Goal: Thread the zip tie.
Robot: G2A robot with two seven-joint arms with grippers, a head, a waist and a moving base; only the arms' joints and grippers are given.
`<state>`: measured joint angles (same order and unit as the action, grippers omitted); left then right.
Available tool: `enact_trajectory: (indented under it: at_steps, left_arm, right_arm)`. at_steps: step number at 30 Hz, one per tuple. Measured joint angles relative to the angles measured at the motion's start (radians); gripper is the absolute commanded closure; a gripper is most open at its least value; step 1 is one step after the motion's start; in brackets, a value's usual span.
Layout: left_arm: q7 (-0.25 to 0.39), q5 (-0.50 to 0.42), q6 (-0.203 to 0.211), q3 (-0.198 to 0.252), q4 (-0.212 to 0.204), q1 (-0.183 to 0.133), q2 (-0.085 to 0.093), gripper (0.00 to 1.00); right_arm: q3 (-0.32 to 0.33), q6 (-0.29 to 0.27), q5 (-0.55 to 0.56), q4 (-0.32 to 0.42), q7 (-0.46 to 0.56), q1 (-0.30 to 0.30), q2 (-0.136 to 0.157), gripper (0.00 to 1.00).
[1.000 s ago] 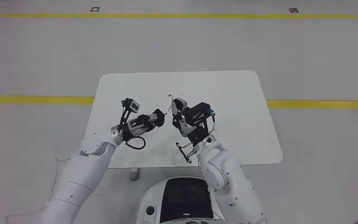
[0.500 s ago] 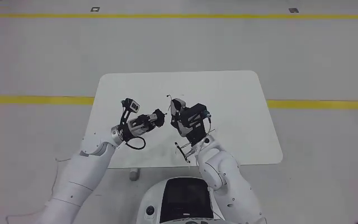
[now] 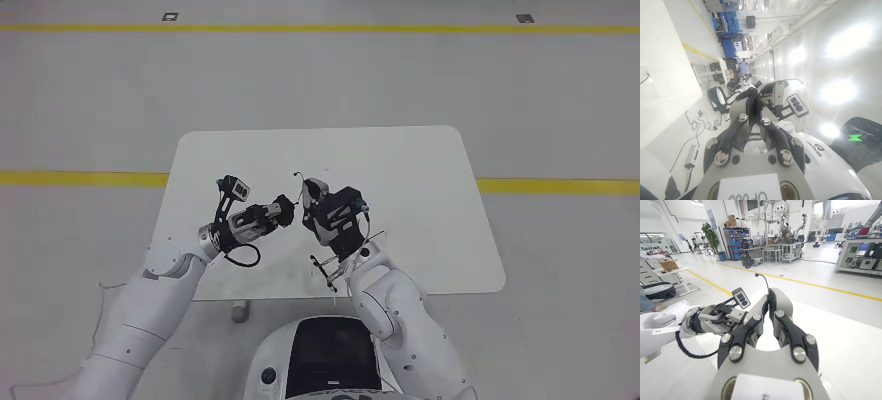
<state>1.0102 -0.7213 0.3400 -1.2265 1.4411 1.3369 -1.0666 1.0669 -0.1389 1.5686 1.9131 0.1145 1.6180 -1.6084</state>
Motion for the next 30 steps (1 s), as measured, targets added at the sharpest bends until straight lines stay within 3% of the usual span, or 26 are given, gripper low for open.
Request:
enact_trajectory:
  at_steps: [30]
  left_arm:
    - [0.000,0.000,0.000,0.000,0.000,0.000,0.000,1.00]
  right_arm:
    - [-0.027,0.040,-0.021,-0.015,0.007,-0.024,0.033,1.00]
